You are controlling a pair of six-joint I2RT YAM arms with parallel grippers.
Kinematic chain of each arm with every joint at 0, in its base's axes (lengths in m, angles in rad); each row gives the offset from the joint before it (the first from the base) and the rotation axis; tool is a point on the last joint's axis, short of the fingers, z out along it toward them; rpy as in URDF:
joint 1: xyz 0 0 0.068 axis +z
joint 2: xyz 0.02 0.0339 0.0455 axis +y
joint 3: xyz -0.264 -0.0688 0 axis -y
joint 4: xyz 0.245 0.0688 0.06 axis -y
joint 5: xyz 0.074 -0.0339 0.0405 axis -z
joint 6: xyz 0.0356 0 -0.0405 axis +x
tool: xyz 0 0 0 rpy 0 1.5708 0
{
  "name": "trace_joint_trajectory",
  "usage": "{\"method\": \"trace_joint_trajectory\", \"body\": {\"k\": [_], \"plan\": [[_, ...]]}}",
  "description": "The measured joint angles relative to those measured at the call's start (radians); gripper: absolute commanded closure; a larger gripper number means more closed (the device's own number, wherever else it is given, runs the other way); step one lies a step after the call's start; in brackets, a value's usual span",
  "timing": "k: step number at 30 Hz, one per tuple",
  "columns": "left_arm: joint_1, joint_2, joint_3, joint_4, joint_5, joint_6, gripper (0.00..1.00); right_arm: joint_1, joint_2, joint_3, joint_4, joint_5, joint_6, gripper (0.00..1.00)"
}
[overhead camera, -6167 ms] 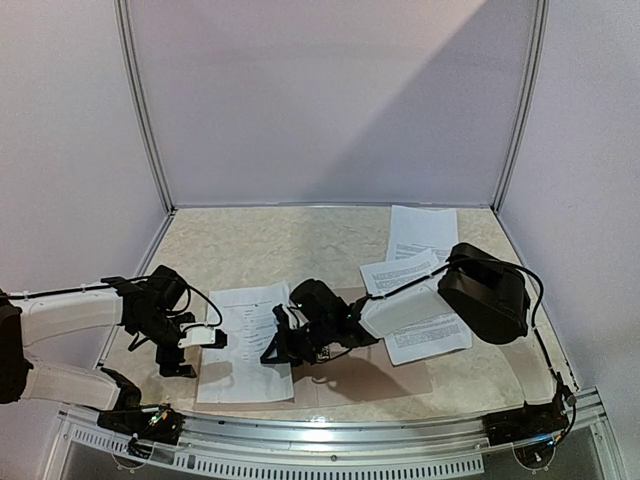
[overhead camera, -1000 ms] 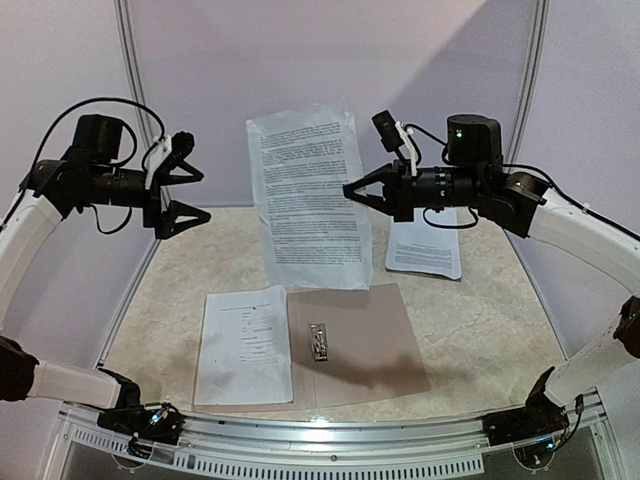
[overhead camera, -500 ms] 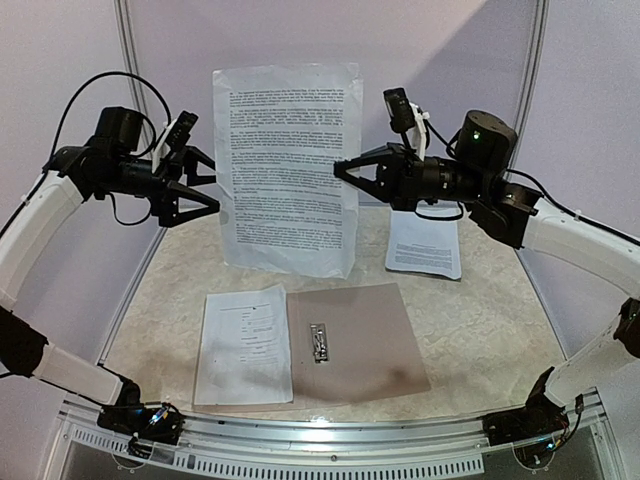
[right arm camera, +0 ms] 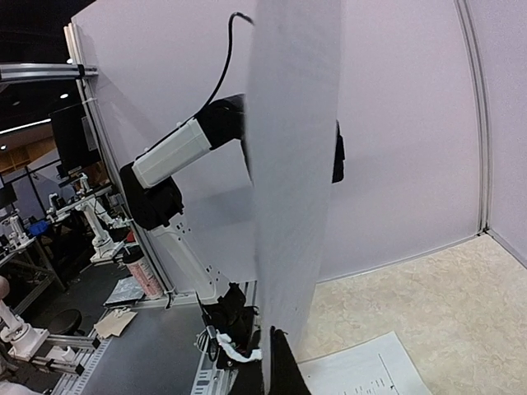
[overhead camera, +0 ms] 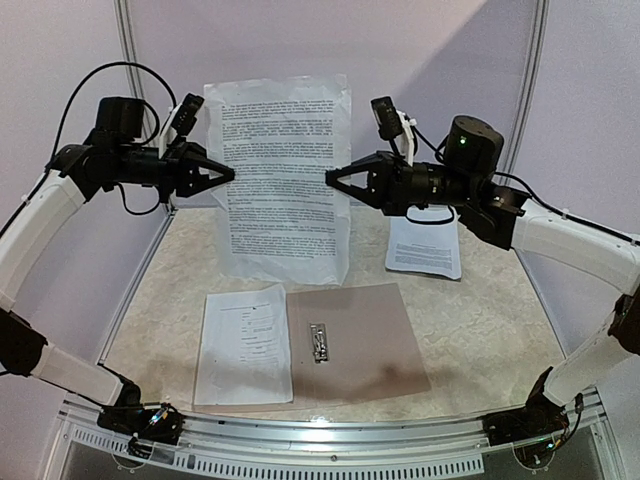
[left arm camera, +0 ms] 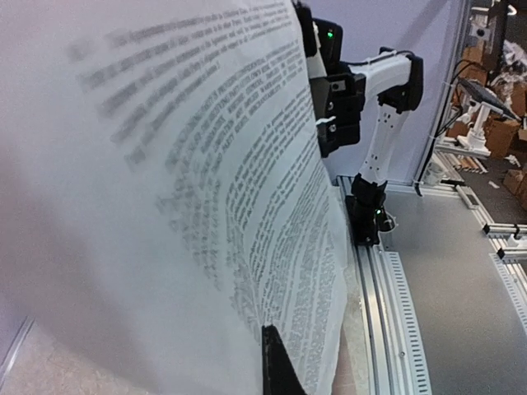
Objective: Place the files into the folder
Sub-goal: Pass from the right arm to the left, then pass from the left arm to the right
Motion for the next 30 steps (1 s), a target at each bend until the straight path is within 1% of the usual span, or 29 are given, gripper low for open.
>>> {"method": "trace_joint_trajectory", "body": {"k": [1,2,4,5,6,7,8,13,14,15,16,19,20,21,22,23,26,30], "plan": [[0.000,0.000,0.000,0.001,0.010,-0.004,1.00,0.000,0.000,0.000,-0.008,0.006,0.000,0.81],[-0.001,-0.002,0.000,0.002,0.016,0.005,1.00,0.000,0.000,0.000,-0.014,0.014,-0.003,0.67],[-0.003,-0.008,0.000,-0.005,0.017,0.023,1.00,0.000,0.000,0.000,-0.030,0.037,-0.004,0.52],[-0.005,-0.011,-0.001,-0.008,0.014,0.031,1.00,0.001,0.000,0.000,-0.038,0.057,-0.016,0.46],[-0.006,-0.016,-0.004,-0.010,0.012,0.037,1.00,0.001,0.000,0.000,-0.047,0.072,-0.018,0.42],[-0.007,-0.023,-0.010,-0.014,0.010,0.047,1.00,0.001,0.000,0.000,-0.055,0.087,-0.022,0.40],[-0.008,-0.028,-0.016,-0.016,0.009,0.052,1.00,0.002,0.000,0.000,-0.060,0.096,-0.023,0.39],[-0.015,-0.042,-0.032,-0.028,0.009,0.074,1.00,0.021,0.048,0.031,-0.080,0.124,-0.043,0.40],[-0.015,-0.043,-0.032,-0.028,0.009,0.076,1.00,0.027,0.062,0.041,-0.082,0.124,-0.047,0.44],[-0.015,-0.043,-0.032,-0.029,0.009,0.078,1.00,0.033,0.079,0.053,-0.087,0.127,-0.054,0.52],[-0.015,-0.043,-0.032,-0.030,0.009,0.079,1.00,0.038,0.093,0.060,-0.092,0.130,-0.059,0.63],[-0.015,-0.045,-0.034,-0.034,0.009,0.087,0.99,0.045,0.116,0.062,-0.105,0.140,-0.068,0.88],[-0.015,-0.048,-0.037,-0.035,0.008,0.090,0.78,0.045,0.121,0.062,-0.106,0.142,-0.063,0.97],[-0.015,-0.051,-0.042,-0.037,0.006,0.093,0.43,0.045,0.124,0.062,-0.109,0.142,-0.055,1.00],[-0.015,-0.057,-0.048,-0.039,-0.001,0.095,0.08,0.045,0.124,0.062,-0.109,0.142,-0.059,1.00],[-0.015,-0.063,-0.053,-0.041,-0.016,0.095,0.01,0.045,0.124,0.062,-0.110,0.144,-0.060,1.00],[-0.015,-0.080,-0.061,-0.042,-0.108,0.090,0.01,0.045,0.124,0.062,-0.127,0.169,-0.057,1.00],[-0.005,-0.100,-0.062,-0.079,-0.322,0.126,0.01,0.045,0.128,0.048,-0.156,0.233,-0.057,1.00]]}}
